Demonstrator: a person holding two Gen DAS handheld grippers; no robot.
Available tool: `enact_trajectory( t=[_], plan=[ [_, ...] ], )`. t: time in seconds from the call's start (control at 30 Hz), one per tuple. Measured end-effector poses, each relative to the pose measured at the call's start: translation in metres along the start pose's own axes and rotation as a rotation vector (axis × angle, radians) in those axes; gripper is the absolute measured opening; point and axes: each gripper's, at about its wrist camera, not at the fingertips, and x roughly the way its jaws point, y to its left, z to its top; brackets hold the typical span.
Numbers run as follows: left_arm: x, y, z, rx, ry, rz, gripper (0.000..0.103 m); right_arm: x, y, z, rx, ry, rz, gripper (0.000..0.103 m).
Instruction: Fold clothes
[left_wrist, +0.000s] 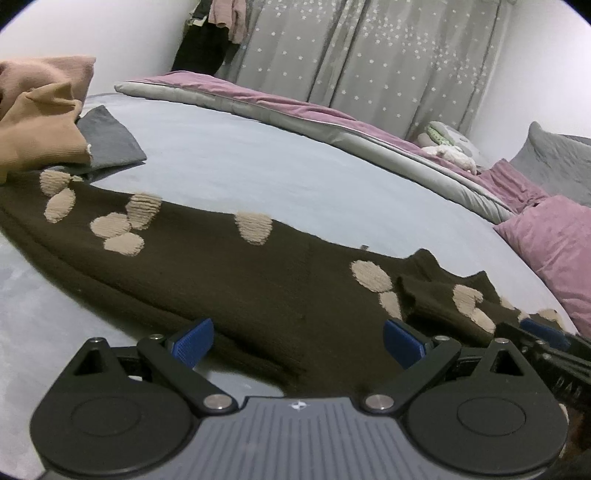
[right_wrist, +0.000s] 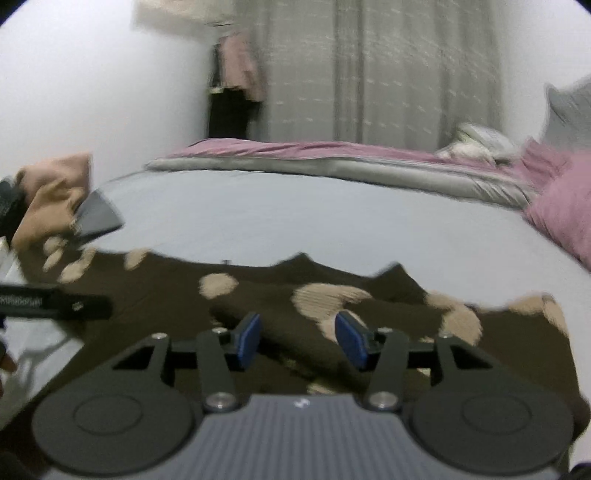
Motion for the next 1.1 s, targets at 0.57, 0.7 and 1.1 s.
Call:
enact_trajectory(
  t=[0.57, 0.7, 1.1],
  plan=[
    [0.009, 0.000, 0.001, -0.019, 0.008, 0.022, 0.099, 0.047, 0.043, -0.014, -0.297, 0.063, -0.108, 0.017],
    [0.008, 0.002, 0.003, -0.031, 0.006, 0.018, 0.099, 0.027, 0.044, -0.001, -0.297, -0.018, -0.132, 0.014],
    [0.002, -0.002, 0.004, -0.044, -0.004, 0.004, 0.099, 0.025, 0.082, -0.003, -0.304, 0.067, 0.019, 0.016]
  ],
)
